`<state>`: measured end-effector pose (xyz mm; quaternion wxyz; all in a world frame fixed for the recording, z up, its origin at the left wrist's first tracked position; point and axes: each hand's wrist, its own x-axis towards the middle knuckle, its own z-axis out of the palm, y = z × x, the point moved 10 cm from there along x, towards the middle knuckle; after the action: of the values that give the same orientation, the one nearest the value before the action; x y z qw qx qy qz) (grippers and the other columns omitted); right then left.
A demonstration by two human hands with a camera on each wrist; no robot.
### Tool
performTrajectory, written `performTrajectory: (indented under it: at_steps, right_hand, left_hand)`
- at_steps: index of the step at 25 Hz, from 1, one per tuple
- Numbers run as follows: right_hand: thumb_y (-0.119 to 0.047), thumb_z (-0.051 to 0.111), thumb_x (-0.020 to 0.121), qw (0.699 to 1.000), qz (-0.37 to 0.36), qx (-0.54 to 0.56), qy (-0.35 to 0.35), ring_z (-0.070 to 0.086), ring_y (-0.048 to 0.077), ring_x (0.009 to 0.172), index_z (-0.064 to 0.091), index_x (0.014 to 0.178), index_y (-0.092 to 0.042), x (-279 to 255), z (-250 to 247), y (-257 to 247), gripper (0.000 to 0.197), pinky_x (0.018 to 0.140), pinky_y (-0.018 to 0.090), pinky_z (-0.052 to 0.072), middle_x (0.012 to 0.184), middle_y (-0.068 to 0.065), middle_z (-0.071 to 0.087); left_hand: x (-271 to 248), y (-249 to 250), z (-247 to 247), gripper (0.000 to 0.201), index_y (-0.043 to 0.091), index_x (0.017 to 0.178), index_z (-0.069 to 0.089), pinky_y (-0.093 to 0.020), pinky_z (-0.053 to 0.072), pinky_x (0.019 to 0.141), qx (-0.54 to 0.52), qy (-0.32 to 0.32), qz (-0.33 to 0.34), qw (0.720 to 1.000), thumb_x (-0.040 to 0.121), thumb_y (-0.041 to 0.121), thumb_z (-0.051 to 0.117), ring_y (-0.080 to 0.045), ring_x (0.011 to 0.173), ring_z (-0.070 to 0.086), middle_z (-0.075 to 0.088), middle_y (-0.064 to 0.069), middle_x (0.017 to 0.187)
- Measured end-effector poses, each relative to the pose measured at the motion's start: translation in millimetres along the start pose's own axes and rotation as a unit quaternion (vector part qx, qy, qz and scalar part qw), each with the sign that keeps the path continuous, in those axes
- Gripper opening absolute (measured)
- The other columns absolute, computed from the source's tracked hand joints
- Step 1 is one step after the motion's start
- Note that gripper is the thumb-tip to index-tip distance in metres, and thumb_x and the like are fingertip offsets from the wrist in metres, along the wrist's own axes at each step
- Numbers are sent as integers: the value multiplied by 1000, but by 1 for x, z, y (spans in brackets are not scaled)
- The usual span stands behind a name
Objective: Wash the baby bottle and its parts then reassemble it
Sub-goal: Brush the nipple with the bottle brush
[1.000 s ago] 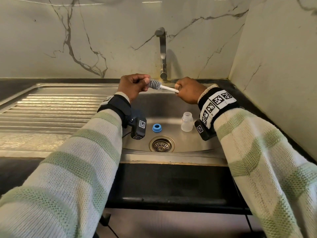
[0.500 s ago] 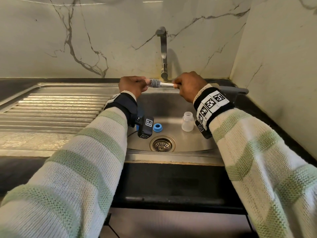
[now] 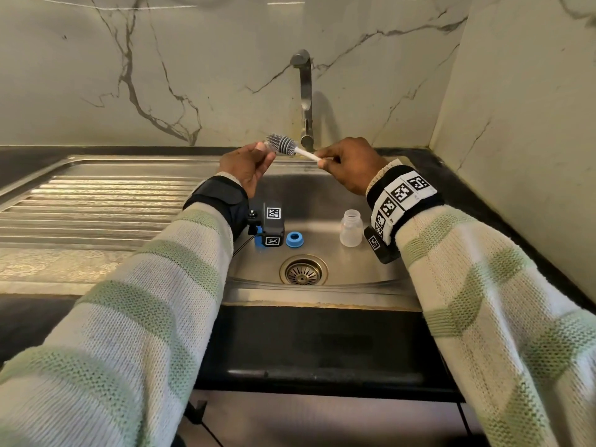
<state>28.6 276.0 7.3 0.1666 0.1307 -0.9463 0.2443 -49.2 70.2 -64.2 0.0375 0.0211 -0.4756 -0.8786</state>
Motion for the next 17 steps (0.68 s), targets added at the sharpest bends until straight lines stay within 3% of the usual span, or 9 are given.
performTrajectory:
  at_steps: [3,7,10,13,17]
  right_hand:
    - [-27,60,96,999,0,33,12,65,22,83,66,125,-17,-2,3,5,31,83,37,55,104,5,73]
    - [-26,61,96,996,-2,85,24,59,12,73,67,125,-17,-1,4,9,31,73,26,48,99,4,72]
    - [-25,60,96,996,3,84,35,59,15,76,67,124,-18,-1,4,14,30,74,27,48,96,1,71]
    - [-25,61,96,993,3,111,31,57,12,68,68,123,-19,-1,6,14,29,68,24,48,82,-4,68]
    - [-25,60,96,994,8,100,39,58,11,71,68,123,-19,1,6,16,29,69,24,49,92,-2,70]
  left_hand:
    - [-2,-2,8,9,-1,99,67,-19,57,68,5,-24,-4,1000,95,2,59,-14,73,68,74,-8,76]
    - [2,-2,5,17,-6,108,66,-19,57,68,0,-31,1,1000,95,3,60,-14,73,68,72,-9,81]
    - [-1,-5,12,26,-8,119,62,-19,56,71,24,-60,-6,998,96,3,58,-14,78,69,71,-13,97]
    - [-1,-1,12,24,-6,117,64,-19,56,72,16,-56,8,998,95,3,59,-16,81,69,70,-17,106]
    - [-3,-3,13,21,-6,114,64,-20,57,70,21,-51,2,998,95,2,59,-16,78,71,71,-15,98]
